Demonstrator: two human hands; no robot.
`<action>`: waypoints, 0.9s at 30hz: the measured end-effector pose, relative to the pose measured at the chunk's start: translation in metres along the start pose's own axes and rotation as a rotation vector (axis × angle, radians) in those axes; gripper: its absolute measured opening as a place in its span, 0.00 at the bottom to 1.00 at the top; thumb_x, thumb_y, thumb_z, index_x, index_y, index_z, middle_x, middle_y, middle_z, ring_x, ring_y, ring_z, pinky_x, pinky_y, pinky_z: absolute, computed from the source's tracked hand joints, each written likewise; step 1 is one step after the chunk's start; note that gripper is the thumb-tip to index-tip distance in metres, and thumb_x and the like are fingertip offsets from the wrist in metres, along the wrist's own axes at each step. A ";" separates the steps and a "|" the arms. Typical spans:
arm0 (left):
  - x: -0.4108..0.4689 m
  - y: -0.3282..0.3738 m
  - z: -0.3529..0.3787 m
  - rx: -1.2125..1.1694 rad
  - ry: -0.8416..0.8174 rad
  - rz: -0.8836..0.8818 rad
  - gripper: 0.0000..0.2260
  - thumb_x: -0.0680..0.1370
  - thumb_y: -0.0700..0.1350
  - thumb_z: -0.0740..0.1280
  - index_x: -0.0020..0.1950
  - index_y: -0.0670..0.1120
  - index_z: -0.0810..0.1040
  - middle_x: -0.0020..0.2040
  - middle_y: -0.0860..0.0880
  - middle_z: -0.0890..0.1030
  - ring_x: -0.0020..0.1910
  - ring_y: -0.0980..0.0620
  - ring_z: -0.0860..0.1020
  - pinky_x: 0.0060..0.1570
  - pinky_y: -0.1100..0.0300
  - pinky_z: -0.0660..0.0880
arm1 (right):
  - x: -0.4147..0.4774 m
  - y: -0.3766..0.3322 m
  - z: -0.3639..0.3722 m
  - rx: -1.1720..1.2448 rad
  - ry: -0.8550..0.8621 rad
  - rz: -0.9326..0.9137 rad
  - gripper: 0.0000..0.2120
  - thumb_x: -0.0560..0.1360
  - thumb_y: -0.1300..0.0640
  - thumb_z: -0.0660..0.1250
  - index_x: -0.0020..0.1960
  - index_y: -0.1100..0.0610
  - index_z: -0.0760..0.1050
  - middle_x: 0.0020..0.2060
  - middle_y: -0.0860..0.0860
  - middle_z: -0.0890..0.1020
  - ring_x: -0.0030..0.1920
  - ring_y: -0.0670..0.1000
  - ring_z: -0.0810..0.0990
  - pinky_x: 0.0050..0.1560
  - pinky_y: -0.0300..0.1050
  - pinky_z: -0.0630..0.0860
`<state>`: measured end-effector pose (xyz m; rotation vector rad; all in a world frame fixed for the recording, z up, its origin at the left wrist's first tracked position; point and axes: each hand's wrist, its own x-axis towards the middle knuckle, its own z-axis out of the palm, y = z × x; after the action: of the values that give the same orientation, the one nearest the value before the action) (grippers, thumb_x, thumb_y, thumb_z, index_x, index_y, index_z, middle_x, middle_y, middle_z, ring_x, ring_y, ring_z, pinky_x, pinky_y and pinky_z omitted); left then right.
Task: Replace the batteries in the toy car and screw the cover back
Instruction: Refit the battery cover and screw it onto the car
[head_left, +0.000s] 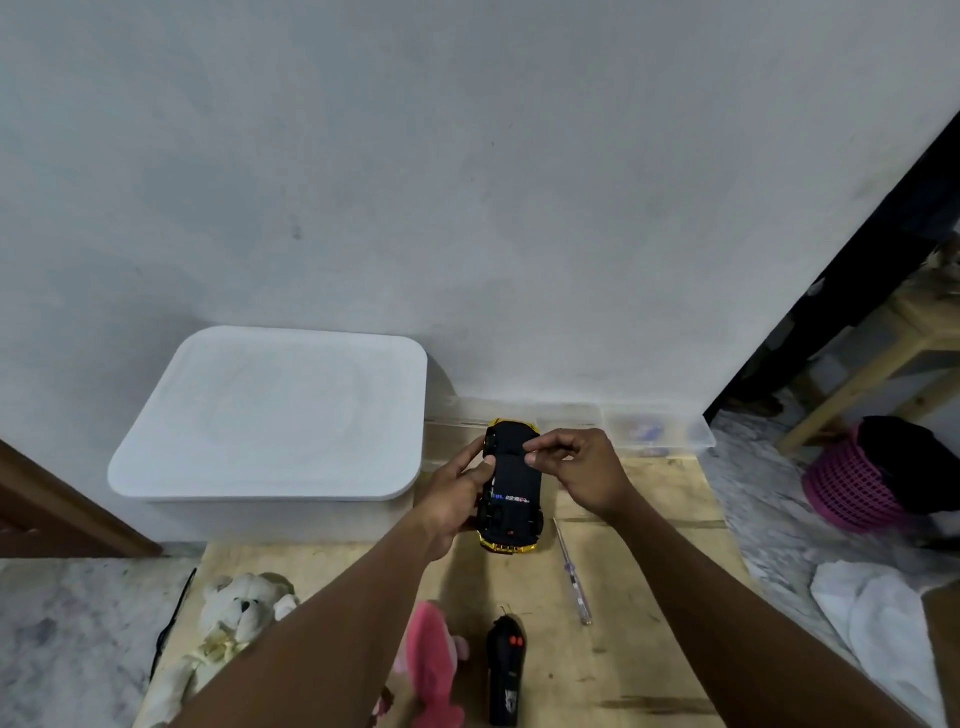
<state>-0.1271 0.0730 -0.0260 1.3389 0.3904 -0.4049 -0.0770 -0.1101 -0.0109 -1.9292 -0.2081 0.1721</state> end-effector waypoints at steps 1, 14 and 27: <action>0.000 0.000 0.000 0.001 -0.005 -0.001 0.17 0.82 0.51 0.63 0.70 0.63 0.72 0.51 0.50 0.86 0.43 0.51 0.84 0.42 0.57 0.79 | -0.001 0.000 0.000 -0.010 -0.007 -0.009 0.07 0.71 0.67 0.75 0.46 0.59 0.85 0.35 0.54 0.85 0.32 0.42 0.78 0.39 0.31 0.74; 0.003 -0.004 -0.004 -0.002 0.009 -0.031 0.16 0.82 0.53 0.63 0.69 0.67 0.72 0.54 0.50 0.85 0.47 0.49 0.84 0.51 0.50 0.79 | -0.002 0.000 0.009 -0.039 -0.044 0.010 0.06 0.72 0.66 0.75 0.48 0.60 0.85 0.38 0.54 0.85 0.35 0.40 0.79 0.40 0.30 0.74; 0.003 -0.002 -0.002 -0.080 0.012 -0.067 0.14 0.83 0.52 0.61 0.65 0.68 0.74 0.54 0.49 0.85 0.42 0.51 0.81 0.43 0.56 0.78 | -0.002 0.015 0.022 -0.146 0.099 -0.053 0.09 0.70 0.62 0.78 0.45 0.49 0.85 0.52 0.48 0.76 0.55 0.50 0.78 0.54 0.34 0.73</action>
<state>-0.1255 0.0748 -0.0295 1.2531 0.4578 -0.4335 -0.0833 -0.0958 -0.0327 -2.0688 -0.2105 0.0259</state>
